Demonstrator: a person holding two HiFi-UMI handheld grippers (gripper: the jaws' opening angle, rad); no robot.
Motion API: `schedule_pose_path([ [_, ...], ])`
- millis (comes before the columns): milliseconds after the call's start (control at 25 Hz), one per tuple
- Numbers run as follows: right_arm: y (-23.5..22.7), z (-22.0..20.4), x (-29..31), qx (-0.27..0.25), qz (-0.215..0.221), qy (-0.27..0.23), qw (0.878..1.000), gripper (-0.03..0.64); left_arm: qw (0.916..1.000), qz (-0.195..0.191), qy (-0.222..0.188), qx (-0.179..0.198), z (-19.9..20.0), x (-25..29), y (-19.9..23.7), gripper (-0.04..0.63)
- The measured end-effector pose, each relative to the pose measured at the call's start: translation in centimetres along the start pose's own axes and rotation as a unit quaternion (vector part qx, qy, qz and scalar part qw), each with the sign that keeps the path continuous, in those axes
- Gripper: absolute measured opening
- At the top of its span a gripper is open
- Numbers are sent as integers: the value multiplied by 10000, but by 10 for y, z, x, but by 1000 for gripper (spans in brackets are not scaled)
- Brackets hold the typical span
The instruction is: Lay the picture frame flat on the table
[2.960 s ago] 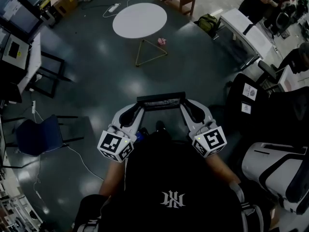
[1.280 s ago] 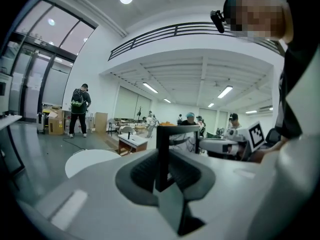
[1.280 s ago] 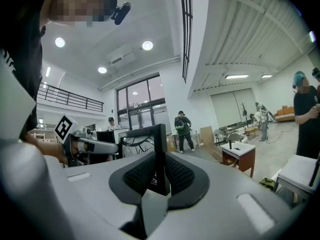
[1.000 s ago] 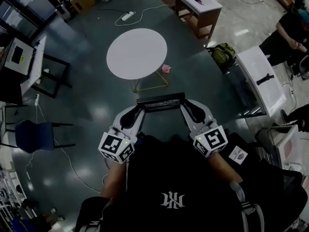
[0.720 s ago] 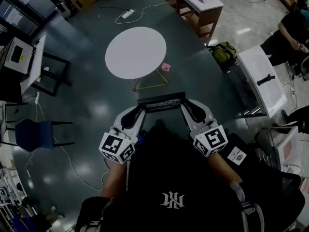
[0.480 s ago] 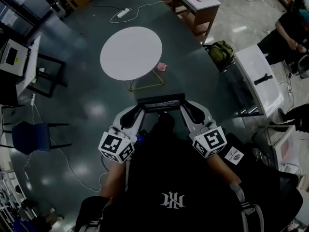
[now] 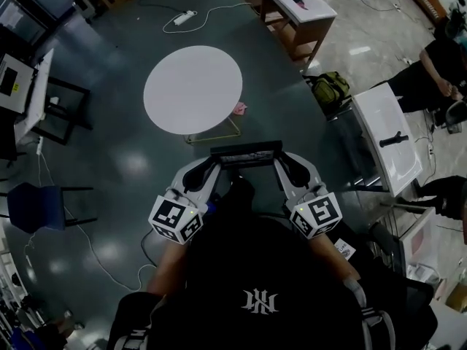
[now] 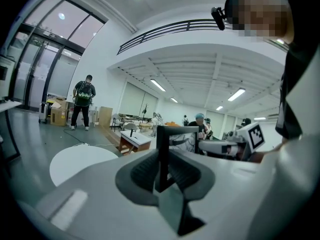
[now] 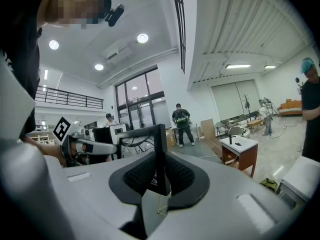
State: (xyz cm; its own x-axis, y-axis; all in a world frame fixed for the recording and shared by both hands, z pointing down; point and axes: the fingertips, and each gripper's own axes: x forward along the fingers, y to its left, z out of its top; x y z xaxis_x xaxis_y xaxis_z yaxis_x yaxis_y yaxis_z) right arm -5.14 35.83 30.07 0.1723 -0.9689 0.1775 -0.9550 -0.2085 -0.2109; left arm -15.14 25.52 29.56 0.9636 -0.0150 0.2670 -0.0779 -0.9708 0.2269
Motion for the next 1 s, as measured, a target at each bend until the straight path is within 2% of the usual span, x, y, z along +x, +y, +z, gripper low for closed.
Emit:
schedule_pose_path([
  [560,-75,68,143,-205,292,-72,9993,51,9997,222,-99,25,76,100,110,57],
  [800,-81,70,190,-183,593,20,9981,51,9984,548,-132,-24,85,110,147,57],
  [1000,-87,69,228,-222,1027,137,9944,51,9952,961,-157,-123,85,117,173,57],
])
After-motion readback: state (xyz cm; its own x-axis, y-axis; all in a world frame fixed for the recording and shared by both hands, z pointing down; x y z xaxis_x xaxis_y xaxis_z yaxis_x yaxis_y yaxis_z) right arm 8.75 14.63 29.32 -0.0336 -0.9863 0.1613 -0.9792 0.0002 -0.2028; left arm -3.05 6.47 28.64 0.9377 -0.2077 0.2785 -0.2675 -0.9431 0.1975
